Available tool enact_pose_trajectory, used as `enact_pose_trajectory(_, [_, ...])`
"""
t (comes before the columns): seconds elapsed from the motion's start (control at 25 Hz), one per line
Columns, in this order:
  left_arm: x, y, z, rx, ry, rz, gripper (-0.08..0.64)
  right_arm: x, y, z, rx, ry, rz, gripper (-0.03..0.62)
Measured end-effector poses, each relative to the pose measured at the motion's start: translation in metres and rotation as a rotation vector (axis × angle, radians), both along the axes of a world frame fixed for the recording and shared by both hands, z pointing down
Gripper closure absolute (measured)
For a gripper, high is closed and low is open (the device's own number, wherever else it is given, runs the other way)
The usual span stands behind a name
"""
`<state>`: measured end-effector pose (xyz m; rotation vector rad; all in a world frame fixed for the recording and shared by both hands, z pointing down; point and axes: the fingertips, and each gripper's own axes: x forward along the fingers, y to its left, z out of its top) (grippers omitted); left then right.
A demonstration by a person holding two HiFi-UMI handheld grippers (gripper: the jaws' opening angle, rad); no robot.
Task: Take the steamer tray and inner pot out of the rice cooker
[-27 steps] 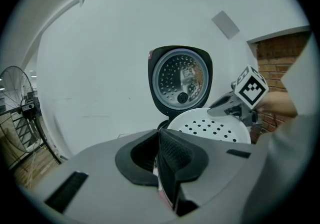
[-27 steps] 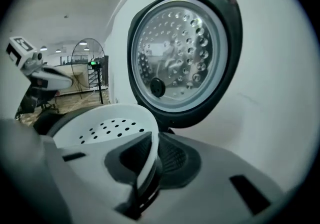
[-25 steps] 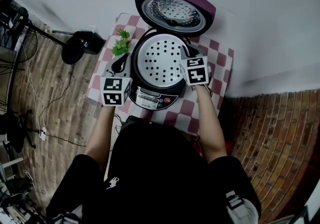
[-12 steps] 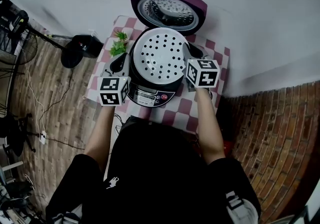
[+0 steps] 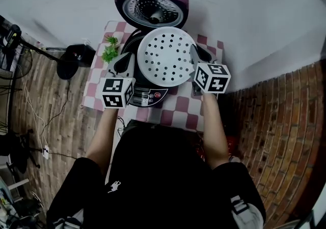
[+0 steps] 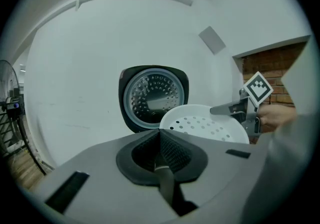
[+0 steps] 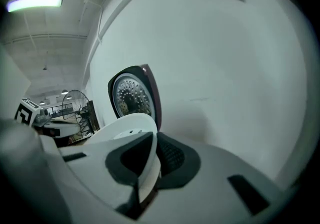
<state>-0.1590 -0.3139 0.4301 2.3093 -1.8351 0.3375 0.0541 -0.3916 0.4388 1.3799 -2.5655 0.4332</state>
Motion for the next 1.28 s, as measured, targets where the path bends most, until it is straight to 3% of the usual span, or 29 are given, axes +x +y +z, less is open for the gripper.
enact_pose_trajectory(0.8, [0.168, -0.043, -0.015, 0.020, -0.023, 0.285, 0.557, 0.178, 0.003, 0.007, -0.002, -0.058, 0.327, 0.568])
enact_pose_trajectory(1.04, [0.207, -0.060, -0.005, 0.017, -0.023, 0.352, 0.557, 0.214, -0.012, 0.043, -0.039, -0.080, 0.407, 0.568])
enact_pose_trajectory(1.28, [0.228, -0.081, 0.014, -0.004, -0.054, 0.366, 0.557, 0.237, -0.031, 0.101, -0.103, -0.081, 0.455, 0.568])
